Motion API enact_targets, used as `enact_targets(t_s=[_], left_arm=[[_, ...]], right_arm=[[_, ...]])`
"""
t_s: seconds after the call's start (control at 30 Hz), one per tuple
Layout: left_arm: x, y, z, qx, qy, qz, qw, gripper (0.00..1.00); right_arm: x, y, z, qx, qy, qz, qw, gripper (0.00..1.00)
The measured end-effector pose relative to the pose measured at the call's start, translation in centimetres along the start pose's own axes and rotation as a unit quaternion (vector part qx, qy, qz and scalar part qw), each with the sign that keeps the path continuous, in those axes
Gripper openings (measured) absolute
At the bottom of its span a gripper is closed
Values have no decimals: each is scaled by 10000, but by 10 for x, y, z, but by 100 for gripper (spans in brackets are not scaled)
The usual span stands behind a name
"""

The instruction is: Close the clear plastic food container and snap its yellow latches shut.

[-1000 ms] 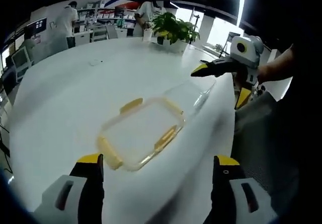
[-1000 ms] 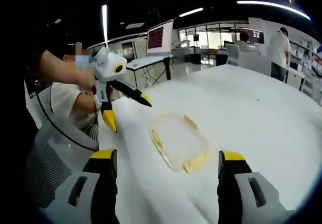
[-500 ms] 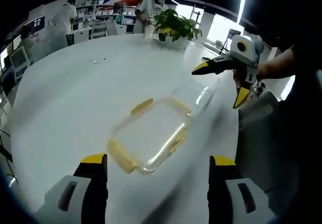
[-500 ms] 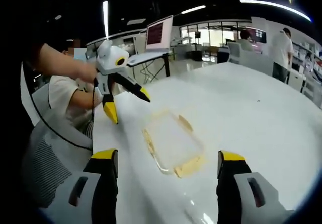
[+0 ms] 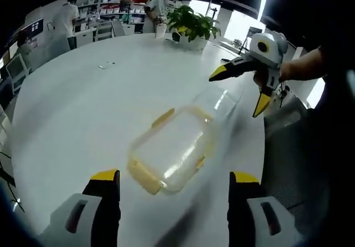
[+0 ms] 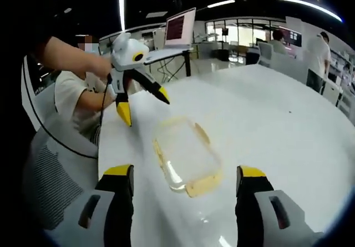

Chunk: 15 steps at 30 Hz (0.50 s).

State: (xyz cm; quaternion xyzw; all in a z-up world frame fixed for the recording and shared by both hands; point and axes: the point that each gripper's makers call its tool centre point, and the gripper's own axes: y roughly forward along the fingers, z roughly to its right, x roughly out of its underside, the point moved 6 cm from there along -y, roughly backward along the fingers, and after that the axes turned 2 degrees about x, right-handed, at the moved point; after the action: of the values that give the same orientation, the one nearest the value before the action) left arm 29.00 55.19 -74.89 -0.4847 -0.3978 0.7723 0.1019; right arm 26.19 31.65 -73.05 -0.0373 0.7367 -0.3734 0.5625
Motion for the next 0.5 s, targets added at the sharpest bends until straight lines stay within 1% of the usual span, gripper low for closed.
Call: enact_targets(t_s=[0.1,0.2,0.27,0.37,0.5], left_arm=[[2,2,-2,61,156,-189,9997,73],[1,4,-3,74,297,-289,9991,74],[1,5,-5,77,340,-326,9989,74],[0,7,-7,106,381,-358,9986,74],[-2,10,-10,119,449,-390,9982,74]], right_arm=[[1,4,1,-43,-42,-76,10000,74],[2,8,1,-113,-154,-205,9996,74],[4,11,1,-168,-221,-333,9991,74],[3,12,3,-191,-251,-351,9989,74],[2,14,9,-159,-344,-456,9982,71]])
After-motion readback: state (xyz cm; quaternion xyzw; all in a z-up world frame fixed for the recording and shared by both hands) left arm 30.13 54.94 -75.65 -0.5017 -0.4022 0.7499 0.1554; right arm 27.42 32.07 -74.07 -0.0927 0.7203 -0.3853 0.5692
